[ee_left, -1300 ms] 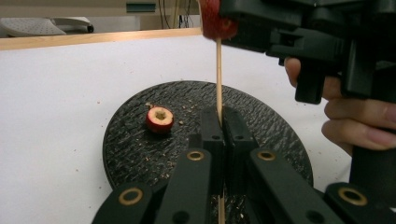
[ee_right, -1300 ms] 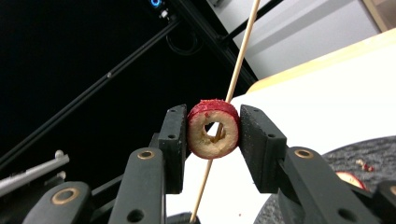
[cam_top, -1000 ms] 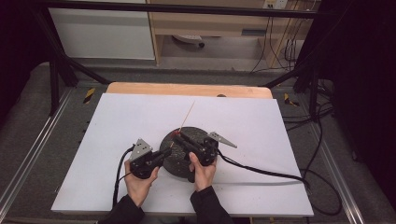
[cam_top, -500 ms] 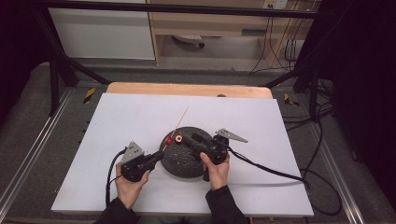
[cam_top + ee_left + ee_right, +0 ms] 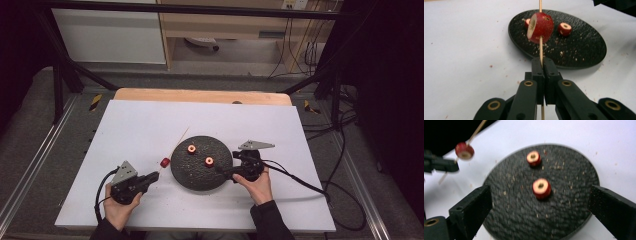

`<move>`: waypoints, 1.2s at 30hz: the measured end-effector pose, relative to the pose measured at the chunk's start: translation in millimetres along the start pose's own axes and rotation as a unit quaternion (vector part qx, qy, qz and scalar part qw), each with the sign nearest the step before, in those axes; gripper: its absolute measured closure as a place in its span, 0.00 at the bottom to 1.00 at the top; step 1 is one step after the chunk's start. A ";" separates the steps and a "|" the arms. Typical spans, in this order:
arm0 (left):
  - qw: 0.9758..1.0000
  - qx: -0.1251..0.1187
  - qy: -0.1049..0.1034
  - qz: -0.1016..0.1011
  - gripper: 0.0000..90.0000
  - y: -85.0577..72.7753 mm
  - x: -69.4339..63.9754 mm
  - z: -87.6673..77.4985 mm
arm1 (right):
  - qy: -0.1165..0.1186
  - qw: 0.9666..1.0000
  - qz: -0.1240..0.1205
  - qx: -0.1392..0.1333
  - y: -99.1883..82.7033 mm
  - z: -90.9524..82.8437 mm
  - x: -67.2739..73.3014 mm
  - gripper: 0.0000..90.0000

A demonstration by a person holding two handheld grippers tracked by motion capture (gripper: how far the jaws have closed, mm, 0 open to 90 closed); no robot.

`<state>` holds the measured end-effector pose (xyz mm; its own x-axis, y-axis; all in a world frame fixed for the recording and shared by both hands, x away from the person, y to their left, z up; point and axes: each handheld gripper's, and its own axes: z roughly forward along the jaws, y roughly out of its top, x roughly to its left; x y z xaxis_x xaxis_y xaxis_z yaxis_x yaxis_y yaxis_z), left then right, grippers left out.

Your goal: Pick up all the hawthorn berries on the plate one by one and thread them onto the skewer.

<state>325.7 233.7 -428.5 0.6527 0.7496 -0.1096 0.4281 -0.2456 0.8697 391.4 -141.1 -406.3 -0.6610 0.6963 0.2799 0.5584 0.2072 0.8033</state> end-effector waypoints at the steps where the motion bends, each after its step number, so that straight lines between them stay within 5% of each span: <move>1: 1.000 0.002 0.001 0.003 0.98 -1.5 1.3 -1.9 | 0.001 1.000 -0.004 0.013 0.1 -0.2 -0.2 0.07; 7: 1.000 0.008 0.000 0.004 0.98 -8.0 5.6 -8.2 | -0.024 0.995 -0.049 0.083 6.6 3.9 1.8 0.06; 17: 1.000 0.019 -0.003 0.004 0.98 -14.3 9.0 -8.3 | -0.033 0.983 -0.104 0.150 41.9 32.4 15.2 0.16; 21: 1.000 0.019 -0.002 0.002 0.98 -14.9 10.5 -8.8 | -0.030 0.979 -0.104 0.171 50.5 47.9 15.5 0.22; 27: 1.000 0.022 -0.003 0.005 0.98 -15.1 10.1 -8.1 | -0.039 0.969 -0.114 0.217 54.9 70.2 11.4 0.34; 36: 1.000 0.025 -0.005 0.007 0.98 -15.4 9.6 -6.7 | -0.037 0.963 -0.086 0.253 51.7 87.4 6.3 0.47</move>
<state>321.3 248.8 -439.7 0.6644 0.7403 -0.1026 0.4501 -0.2867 0.8457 459.9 -66.0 -409.0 -0.7380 0.6653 0.1129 0.6298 0.6190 0.4693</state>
